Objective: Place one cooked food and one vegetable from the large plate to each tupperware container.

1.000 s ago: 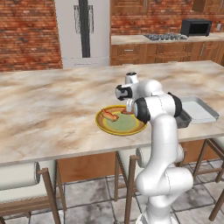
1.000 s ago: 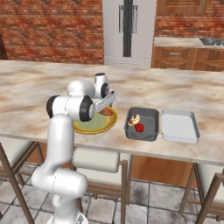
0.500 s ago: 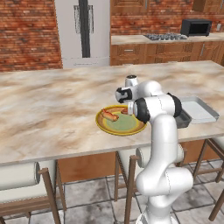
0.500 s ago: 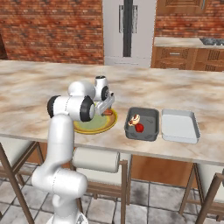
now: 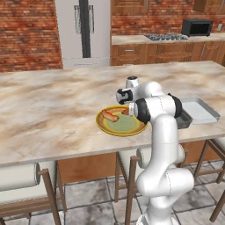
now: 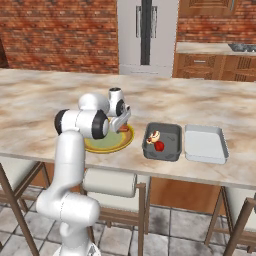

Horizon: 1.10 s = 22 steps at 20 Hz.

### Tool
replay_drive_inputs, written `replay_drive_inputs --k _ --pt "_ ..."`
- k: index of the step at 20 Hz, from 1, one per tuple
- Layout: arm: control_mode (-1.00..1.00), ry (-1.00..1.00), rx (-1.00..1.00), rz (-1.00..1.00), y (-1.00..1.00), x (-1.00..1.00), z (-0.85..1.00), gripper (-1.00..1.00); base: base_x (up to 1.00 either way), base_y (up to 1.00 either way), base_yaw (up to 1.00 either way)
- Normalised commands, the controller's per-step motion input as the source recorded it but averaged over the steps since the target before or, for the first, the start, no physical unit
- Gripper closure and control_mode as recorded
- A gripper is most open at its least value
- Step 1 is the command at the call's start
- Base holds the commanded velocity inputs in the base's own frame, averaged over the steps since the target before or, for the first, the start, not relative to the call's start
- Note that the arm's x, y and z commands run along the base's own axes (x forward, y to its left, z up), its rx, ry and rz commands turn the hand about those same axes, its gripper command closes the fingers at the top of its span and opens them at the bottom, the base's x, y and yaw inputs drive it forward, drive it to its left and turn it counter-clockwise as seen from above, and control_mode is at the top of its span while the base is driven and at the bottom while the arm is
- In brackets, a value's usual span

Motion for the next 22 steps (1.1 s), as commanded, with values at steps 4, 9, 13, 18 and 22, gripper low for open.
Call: replay_drive_inputs --k 4,9,13,18,22 --pt "-1.00 0.00 0.00 0.01 0.00 0.00 -0.09 -1.00 0.00 0.00 0.00" --pt "-1.00 -0.01 0.00 0.01 0.00 0.00 -0.09 -1.00 0.00 0.00 0.00" --pt "-1.00 0.00 0.00 0.00 0.00 0.00 0.00 1.00 0.00 0.00 0.00" --pt "-1.00 0.00 0.00 0.00 0.01 -0.04 0.00 1.00 0.00 0.00 0.00" --pt "-1.00 -0.04 0.00 -0.04 -0.07 -0.36 0.18 1.00 0.00 0.00 0.00"
